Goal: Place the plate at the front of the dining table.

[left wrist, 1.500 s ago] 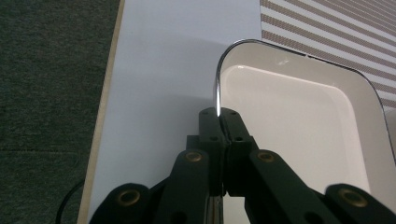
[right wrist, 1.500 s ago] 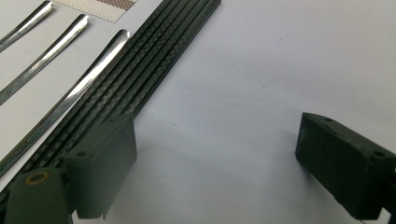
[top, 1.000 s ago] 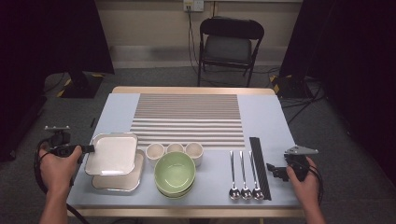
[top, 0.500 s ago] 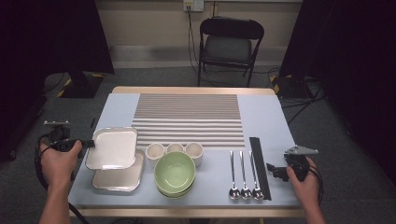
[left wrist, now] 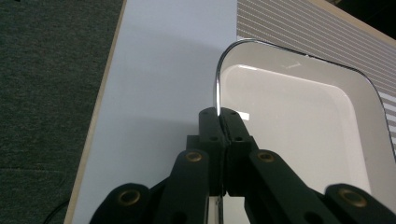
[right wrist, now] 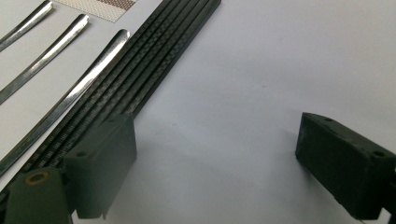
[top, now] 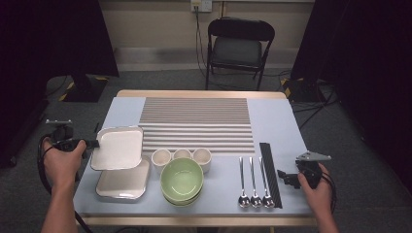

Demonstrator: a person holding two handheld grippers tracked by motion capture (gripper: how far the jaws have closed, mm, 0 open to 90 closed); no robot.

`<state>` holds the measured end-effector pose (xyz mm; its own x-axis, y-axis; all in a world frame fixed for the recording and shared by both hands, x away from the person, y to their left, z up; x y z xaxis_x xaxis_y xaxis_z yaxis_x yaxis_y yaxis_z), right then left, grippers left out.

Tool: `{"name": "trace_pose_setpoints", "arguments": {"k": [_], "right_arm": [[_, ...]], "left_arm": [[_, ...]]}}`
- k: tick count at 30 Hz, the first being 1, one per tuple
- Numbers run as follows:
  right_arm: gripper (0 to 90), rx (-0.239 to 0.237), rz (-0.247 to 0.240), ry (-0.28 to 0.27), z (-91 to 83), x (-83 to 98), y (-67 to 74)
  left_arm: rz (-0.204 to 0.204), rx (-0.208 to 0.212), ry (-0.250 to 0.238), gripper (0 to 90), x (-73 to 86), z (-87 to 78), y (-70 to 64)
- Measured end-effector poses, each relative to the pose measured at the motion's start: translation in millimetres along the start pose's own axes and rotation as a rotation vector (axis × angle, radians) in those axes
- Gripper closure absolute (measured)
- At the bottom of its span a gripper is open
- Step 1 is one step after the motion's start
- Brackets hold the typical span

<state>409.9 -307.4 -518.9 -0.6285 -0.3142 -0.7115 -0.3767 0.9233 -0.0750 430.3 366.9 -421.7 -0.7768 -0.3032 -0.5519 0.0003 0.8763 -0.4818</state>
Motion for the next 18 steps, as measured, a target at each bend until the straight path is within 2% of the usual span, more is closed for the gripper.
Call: {"name": "trace_pose_setpoints", "arguments": {"k": [6,8,15,18], "right_arm": [[11.3,-0.001,-0.001,0.0,0.0,0.0,0.0],[11.3,-0.001,-0.001,0.0,0.0,0.0,0.0],[11.2,0.0,-0.001,0.0,0.0,0.0,0.0],[11.2,0.0,0.0,0.0,0.0,0.0,0.0]], "left_arm": [[0.009,-0.007,0.006,89.1,-4.8,4.8,-5.2],[-0.001,0.003,0.001,89.1,-6.1,6.5,-7.5],[0.002,-0.002,0.013,89.2,-8.5,9.3,-10.0],[0.005,-0.015,0.018,89.1,-10.0,10.0,-10.0]]}}
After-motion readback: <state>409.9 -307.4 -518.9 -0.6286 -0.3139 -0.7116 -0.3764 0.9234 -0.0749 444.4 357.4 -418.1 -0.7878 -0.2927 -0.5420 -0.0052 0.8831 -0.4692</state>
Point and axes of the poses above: each handheld gripper's, and its own axes: z roughly forward along the jaws, x roughly out of its underside, y roughly to its left, the point moved 6 cm from there along z, roughly forward along the jaws, and after that the axes turned 6 degrees about x, right-handed, at the moved point
